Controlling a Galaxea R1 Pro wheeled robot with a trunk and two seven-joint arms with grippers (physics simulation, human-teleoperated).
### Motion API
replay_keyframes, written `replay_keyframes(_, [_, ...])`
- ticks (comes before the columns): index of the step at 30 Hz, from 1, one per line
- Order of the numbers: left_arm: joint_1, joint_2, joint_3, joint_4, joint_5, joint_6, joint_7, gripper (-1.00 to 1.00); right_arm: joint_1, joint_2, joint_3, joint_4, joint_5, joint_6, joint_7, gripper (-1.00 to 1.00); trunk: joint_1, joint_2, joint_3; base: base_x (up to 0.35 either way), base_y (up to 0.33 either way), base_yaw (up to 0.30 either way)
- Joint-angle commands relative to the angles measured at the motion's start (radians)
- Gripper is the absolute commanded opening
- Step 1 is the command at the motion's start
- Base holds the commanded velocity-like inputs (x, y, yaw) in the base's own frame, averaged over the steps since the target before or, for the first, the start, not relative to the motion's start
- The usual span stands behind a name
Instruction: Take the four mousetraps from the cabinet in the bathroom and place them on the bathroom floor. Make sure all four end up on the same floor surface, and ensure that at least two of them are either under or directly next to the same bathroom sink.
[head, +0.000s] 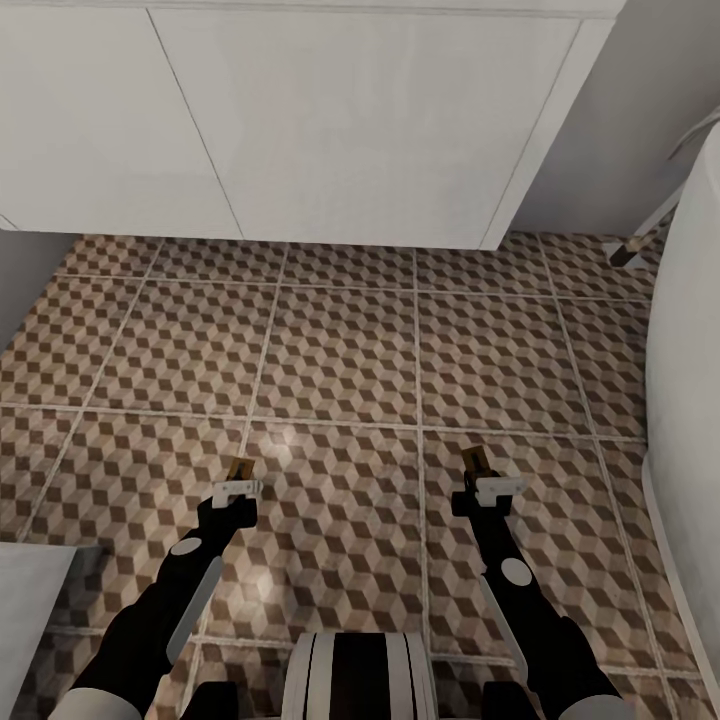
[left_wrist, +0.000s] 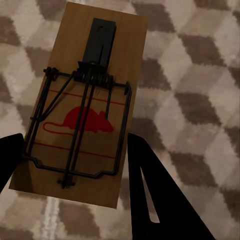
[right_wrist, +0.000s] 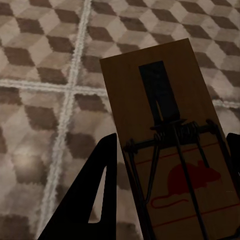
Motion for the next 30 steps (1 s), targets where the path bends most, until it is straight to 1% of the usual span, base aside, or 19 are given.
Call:
replay_keyframes(1, [0.0, 0.001, -0.004, -0.002, 0.007, 0.005, 0.011, -1.0, 0.0, 0.0, 0.002, 0.0, 0.002, -0.002, -0.004, -1.0, 0.0, 0.0, -0.001, 0.0, 0.0, 0.0])
replay_keyframes(14, [-0.002, -0.008, 0.0, 0.044, 0.01, 0.013, 0.011, -1.0, -0.005, -0.004, -0.006, 0.001, 0.002, 0.005, -0.002, -1.0, 0.0, 0.0, -0.001, 0.0, 0.0, 0.0])
replay_keyframes(20, [-0.003, -0.01, 0.0, 0.048, 0.009, 0.013, 0.011, -1.0, -0.055, -0.008, -0.006, 0.0, 0.003, 0.02, -0.002, -1.0, 0.0, 0.0, -0.001, 0.0, 0.0, 0.0])
replay_keyframes(22, [-0.003, -0.01, 0.0, 0.047, 0.009, 0.013, 0.011, -1.0, -0.072, -0.014, -0.006, 0.0, 0.003, 0.035, -0.002, -1.0, 0.0, 0.0, -0.001, 0.0, 0.0, 0.0])
replay_keyframes(25, [-0.004, -0.01, 0.0, 0.043, 0.008, 0.013, 0.011, -1.0, -0.085, -0.018, -0.006, 0.0, 0.003, 0.048, -0.002, -1.0, 0.0, 0.0, -0.001, 0.0, 0.0, 0.0])
replay_keyframes(30, [-0.005, -0.008, 0.0, 0.039, 0.007, 0.012, 0.011, -1.0, -0.09, -0.019, 0.0, 0.0, 0.002, 0.049, 0.001, -1.0, 0.0, 0.0, -0.001, 0.0, 0.0, 0.0])
